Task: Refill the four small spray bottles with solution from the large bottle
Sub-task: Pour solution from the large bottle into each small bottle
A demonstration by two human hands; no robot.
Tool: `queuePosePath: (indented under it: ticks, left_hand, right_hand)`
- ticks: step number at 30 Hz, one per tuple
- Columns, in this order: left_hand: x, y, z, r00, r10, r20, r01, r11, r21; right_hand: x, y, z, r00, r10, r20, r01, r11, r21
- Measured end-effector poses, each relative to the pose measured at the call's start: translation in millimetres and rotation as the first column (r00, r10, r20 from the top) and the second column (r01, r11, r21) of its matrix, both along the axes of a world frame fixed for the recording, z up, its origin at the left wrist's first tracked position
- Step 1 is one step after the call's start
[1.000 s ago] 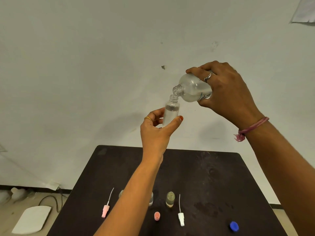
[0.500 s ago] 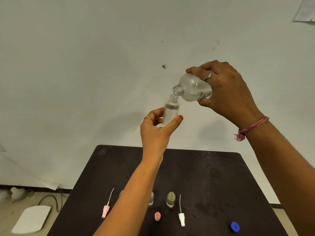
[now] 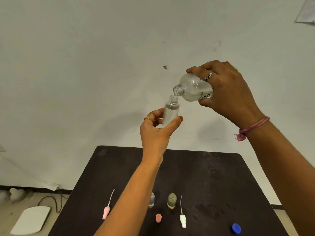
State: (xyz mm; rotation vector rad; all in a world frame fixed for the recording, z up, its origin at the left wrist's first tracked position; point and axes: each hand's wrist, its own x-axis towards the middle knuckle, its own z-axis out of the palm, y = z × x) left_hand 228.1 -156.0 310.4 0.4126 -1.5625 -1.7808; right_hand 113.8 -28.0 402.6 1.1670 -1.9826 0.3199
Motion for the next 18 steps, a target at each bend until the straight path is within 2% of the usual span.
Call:
queuePosePath:
  ticks: [18]
  left_hand:
    - [5.2, -10.4, 0.4, 1.0, 0.003, 0.006, -0.003, 1.0, 0.0]
  right_hand:
    - [4.2, -12.1, -1.6, 1.0, -0.002, 0.003, 0.002, 1.0, 0.009]
